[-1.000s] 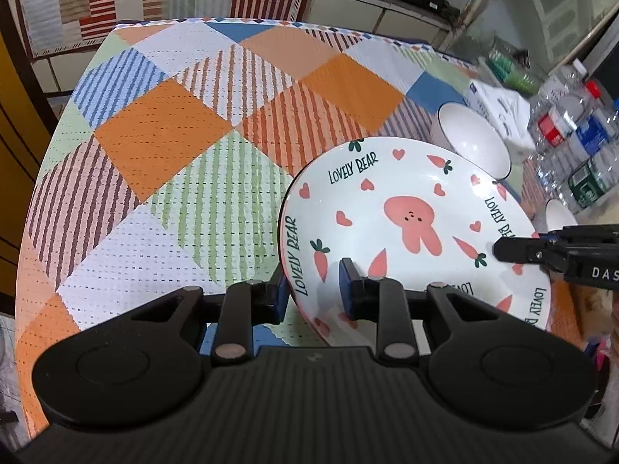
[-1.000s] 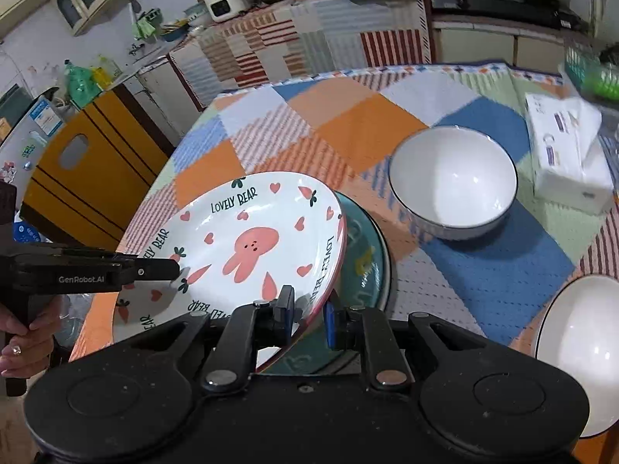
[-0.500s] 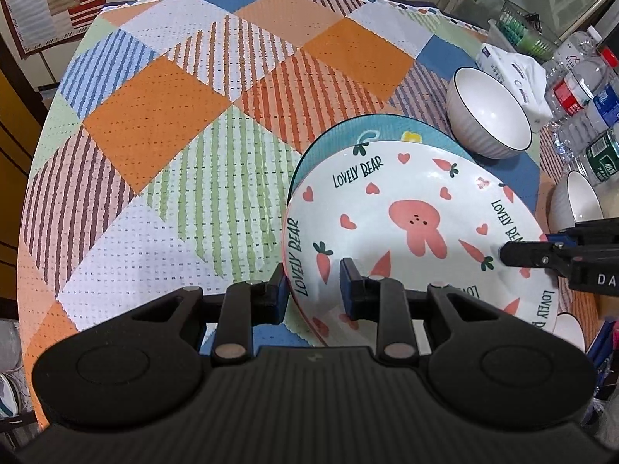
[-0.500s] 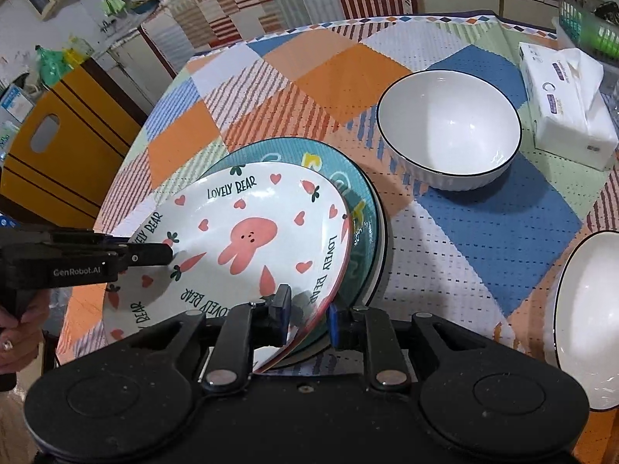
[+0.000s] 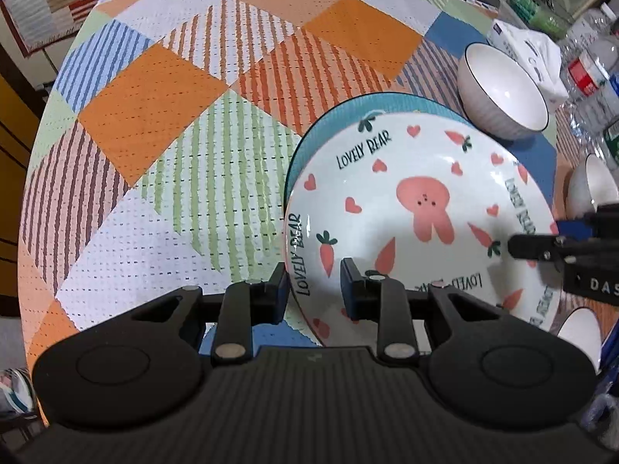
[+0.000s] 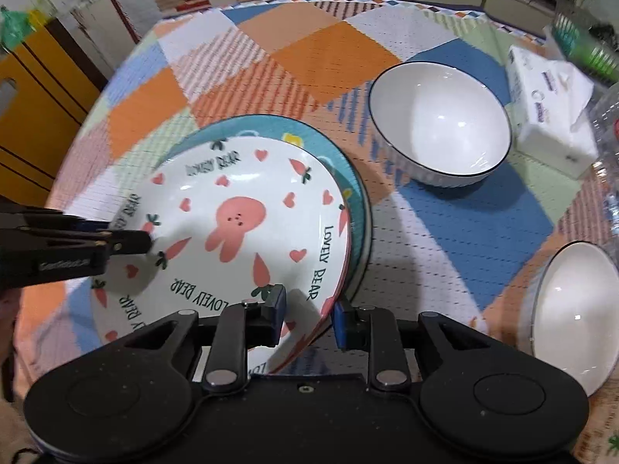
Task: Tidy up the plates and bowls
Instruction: 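Carry the bunny plate over and lower it onto the egg plate, then open the right gripper and lift it away from the plate stack, then move the left gripper to a white bowl's rim and close on it, then lift the white bowl with the left gripper toward the bowl by the rice bag, then lower the held bowl into the other white bowl and open the left gripper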
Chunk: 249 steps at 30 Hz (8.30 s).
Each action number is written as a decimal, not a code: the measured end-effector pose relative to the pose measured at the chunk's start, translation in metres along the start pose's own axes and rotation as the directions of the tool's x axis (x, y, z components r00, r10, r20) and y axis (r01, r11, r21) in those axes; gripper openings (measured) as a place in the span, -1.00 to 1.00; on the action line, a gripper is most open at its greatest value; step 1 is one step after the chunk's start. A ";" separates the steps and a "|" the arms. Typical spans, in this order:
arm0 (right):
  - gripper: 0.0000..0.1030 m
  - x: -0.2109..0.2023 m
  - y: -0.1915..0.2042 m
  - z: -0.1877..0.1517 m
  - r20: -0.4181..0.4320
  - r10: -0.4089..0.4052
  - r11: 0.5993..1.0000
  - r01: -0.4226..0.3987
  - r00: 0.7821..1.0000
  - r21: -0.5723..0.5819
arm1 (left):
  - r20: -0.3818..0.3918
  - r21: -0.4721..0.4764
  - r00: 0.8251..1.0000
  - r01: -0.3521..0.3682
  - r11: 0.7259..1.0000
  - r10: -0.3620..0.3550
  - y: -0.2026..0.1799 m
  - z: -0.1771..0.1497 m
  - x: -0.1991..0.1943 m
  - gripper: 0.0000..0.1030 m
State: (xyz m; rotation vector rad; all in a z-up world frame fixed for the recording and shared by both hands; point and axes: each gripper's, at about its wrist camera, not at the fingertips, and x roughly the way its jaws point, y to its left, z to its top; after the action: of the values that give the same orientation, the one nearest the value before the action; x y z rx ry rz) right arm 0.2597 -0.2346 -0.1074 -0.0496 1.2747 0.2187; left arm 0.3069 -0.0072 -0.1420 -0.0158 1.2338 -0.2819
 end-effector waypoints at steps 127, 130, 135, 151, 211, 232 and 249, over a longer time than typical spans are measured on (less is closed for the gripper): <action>-0.56 -0.014 0.007 -0.147 0.184 0.244 0.970 -0.241 0.952 -0.037 | -0.167 0.053 0.984 0.079 0.995 -0.070 -0.072 -0.131 -0.035 -0.68; -0.56 -0.022 0.009 -0.152 0.214 0.233 0.972 -0.221 0.949 -0.081 | -0.142 0.088 0.989 0.065 0.994 -0.052 -0.077 -0.134 -0.044 -0.59; -0.41 -0.047 0.002 -0.159 0.279 0.240 0.969 -0.214 0.930 -0.122 | -0.096 0.125 0.995 0.042 0.991 -0.030 -0.085 -0.137 -0.068 -0.58; 0.18 -0.123 -0.041 -0.192 0.447 0.099 0.989 -0.038 0.889 -0.143 | 0.032 0.202 0.997 0.057 0.978 -0.065 -0.117 -0.118 -0.137 -0.50; 0.87 0.011 -0.122 -0.149 0.490 -0.311 0.932 0.160 0.815 0.325 | -0.005 0.014 0.957 0.289 0.957 -0.289 -0.254 0.027 0.071 -0.79; 0.75 -0.010 -0.107 -0.152 0.493 -0.282 0.959 0.248 0.823 0.136 | -0.044 0.150 0.974 0.226 0.963 -0.222 -0.251 0.010 0.022 -0.77; 0.78 -0.103 -0.057 -0.201 0.616 0.004 0.989 0.088 0.788 -0.119 | 0.010 0.116 0.966 0.254 0.960 -0.257 -0.201 -0.033 -0.096 -0.75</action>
State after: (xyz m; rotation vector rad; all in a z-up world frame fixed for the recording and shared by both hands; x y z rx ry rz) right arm 0.0525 -0.3361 -0.0728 -0.1190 0.5963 0.2604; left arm 0.2068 -0.1754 -0.0313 -0.0803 1.1889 -0.5752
